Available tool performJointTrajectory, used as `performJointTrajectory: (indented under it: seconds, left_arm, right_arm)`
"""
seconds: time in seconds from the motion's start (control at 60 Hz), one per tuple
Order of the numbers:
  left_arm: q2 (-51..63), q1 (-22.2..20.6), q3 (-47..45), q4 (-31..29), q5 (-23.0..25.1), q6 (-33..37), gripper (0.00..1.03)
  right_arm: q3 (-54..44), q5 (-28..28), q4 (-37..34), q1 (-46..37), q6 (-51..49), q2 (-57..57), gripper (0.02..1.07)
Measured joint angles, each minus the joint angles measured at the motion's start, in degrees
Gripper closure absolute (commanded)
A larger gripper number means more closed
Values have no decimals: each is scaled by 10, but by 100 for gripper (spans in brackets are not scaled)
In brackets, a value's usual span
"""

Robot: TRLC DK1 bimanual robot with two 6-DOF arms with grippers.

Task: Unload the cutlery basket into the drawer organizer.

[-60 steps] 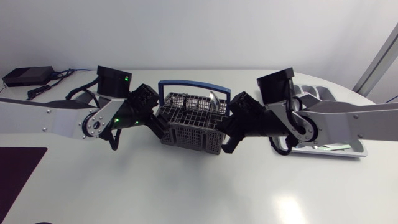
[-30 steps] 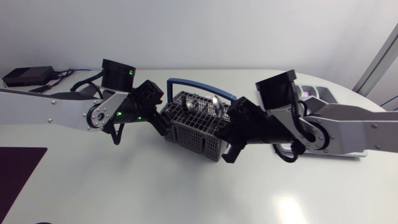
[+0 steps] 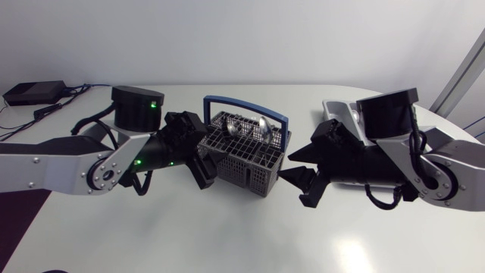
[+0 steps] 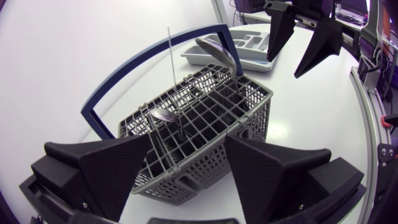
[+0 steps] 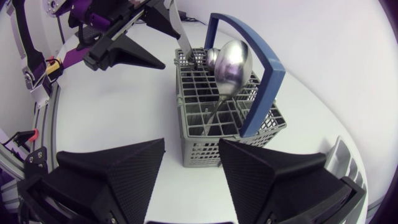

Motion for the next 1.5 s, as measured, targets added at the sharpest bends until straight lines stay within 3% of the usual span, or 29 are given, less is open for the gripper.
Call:
performJointTrajectory:
  seconds: [0.25,0.4,0.6,0.7,1.15,1.5]
  left_arm:
    - [45,-13,-5,64,-44,1,12]
    - [58,-28,-5,94,-62,-9,22]
    - [61,-29,-2,105,-67,-43,44]
    - [61,-28,0,106,-67,-59,45]
    - [61,-23,6,110,-67,-89,88]
    - [63,-24,6,116,-67,-105,98]
  right_arm:
    - [0,-2,24,25,0,10,38]
    - [0,-1,35,45,0,32,39]
    - [0,0,44,50,0,35,39]
    - [0,3,58,58,0,40,39]
    - [17,26,110,82,0,115,39]
    - [24,26,121,89,0,125,39]
